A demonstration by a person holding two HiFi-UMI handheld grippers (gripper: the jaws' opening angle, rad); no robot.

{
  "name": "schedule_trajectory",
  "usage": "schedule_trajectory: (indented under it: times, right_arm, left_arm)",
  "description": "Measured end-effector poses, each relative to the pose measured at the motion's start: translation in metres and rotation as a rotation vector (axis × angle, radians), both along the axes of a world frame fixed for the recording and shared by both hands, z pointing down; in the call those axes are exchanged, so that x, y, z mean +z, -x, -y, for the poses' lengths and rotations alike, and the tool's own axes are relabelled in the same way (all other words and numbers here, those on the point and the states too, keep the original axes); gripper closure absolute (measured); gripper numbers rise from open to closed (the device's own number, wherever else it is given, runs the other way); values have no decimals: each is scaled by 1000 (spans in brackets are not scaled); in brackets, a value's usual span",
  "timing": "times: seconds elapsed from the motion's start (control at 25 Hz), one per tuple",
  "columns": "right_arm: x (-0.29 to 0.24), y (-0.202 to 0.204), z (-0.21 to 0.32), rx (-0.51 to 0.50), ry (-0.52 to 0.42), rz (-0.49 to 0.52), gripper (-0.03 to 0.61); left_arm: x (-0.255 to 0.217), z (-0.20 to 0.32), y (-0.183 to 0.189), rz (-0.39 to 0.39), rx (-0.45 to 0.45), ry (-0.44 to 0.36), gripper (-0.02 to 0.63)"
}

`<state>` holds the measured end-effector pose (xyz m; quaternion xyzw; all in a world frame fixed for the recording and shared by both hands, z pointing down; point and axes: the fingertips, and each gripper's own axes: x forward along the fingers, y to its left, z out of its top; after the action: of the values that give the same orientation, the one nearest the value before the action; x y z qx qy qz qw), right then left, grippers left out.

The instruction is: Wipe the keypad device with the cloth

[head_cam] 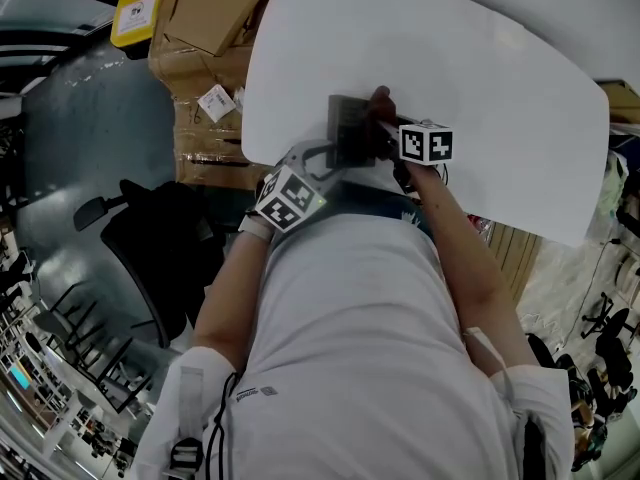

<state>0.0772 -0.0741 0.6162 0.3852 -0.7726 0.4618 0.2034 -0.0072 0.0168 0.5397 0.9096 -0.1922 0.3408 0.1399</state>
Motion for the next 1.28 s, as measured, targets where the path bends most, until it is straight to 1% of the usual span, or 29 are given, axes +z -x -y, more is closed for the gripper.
schedule_trajectory:
  times: [0.12,0.2,0.36,0.64,0.76,0.88,0.96,1.16,1.28]
  right_arm:
    - [8,-10,-13,-26,26,-39,479]
    - [11,-11,-20,-36,35,-43,479]
    - [8,-7,-29,-53,42,-33,479]
    - [8,5,-61,-148,110,-12,479]
    - [6,9,-69,-188,132,5,479]
    - [-9,14,-59,-180,100,42,479]
    - [-27,25,-45,-172,52,71,479]
    - [-73,61,-5,-198,-97,98,479]
    - [-85,81,11,-218,-132,111,479]
  left_arm:
    - [-1,0,0,0,-3,1,420]
    - [-1,1,0,0,-4,2,420]
    - [0,0,0,3,-6,4,422]
    - [-1,-11,10,13,21,11,433]
    - [0,-16,14,14,15,20,437]
    - [0,-15,13,18,4,24,437]
    - [0,-15,14,22,4,24,437]
    - [2,-15,16,21,1,27,437]
    - [2,-14,16,17,-4,26,437]
